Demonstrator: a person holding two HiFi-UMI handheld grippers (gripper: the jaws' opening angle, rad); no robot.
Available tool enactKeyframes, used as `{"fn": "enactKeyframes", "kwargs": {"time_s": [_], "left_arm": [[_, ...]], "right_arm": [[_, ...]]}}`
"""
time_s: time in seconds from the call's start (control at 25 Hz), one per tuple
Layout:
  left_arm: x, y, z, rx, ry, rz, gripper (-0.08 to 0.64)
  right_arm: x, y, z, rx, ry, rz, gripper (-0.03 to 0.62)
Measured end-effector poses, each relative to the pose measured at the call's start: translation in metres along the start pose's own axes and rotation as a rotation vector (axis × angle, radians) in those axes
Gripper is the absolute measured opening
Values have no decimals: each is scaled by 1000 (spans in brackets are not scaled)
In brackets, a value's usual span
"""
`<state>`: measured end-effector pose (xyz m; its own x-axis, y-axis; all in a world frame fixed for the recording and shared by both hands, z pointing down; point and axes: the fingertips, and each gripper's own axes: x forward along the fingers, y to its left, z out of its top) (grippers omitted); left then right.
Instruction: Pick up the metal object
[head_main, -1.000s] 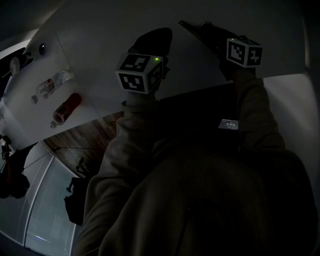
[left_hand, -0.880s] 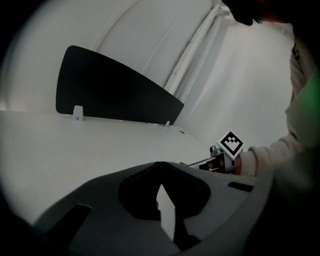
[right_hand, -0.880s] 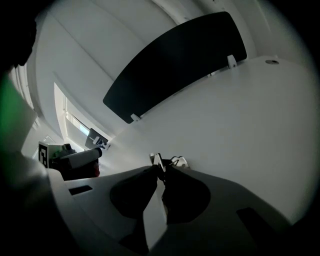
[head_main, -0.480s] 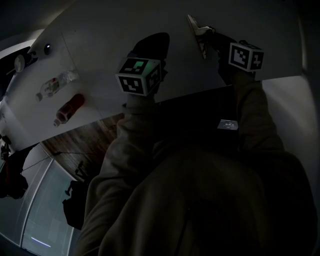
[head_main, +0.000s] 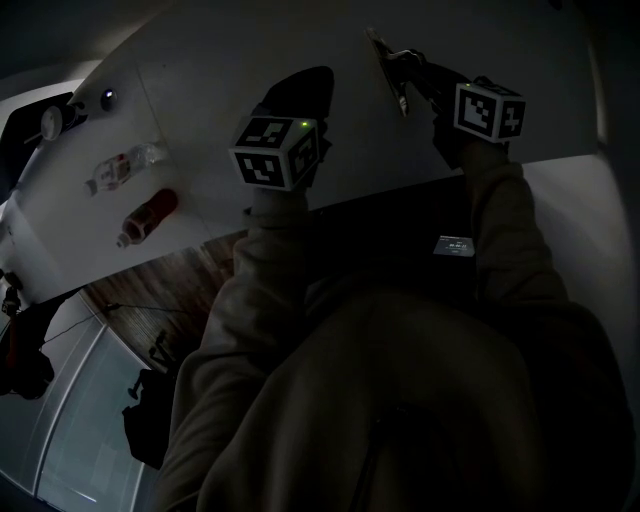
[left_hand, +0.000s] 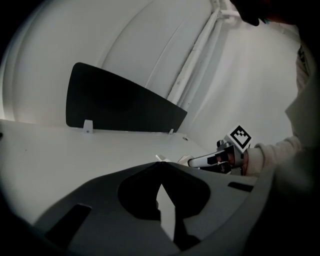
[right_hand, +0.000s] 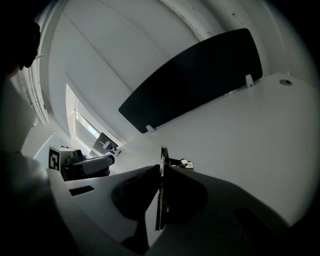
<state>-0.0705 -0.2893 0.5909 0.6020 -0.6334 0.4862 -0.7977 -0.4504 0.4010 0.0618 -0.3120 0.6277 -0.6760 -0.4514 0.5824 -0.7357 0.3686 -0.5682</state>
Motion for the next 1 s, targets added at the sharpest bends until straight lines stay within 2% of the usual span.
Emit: {"fn": "enactKeyframes", "kwargs": {"time_s": [0.2,0.36,0.56,0.76,1.0], "left_arm": [[-13,0,23,10,-30,7,3],[-24,-8,44,42,-41,3,3],[-39,-15,62,74,-61,10,3],[-62,-21,95,44,-141,2,3],[-87,-24,129,79,-192,23,3]], "right_arm": [[-17,24,36,-38,-48,40,38],[-30,44,62,-121,-63,83,38],[-46,63,81,-147,-101,112,38],[-59,82,91,-178,-124,131,38],[-80,115,120,-214,-187,163,38]]}}
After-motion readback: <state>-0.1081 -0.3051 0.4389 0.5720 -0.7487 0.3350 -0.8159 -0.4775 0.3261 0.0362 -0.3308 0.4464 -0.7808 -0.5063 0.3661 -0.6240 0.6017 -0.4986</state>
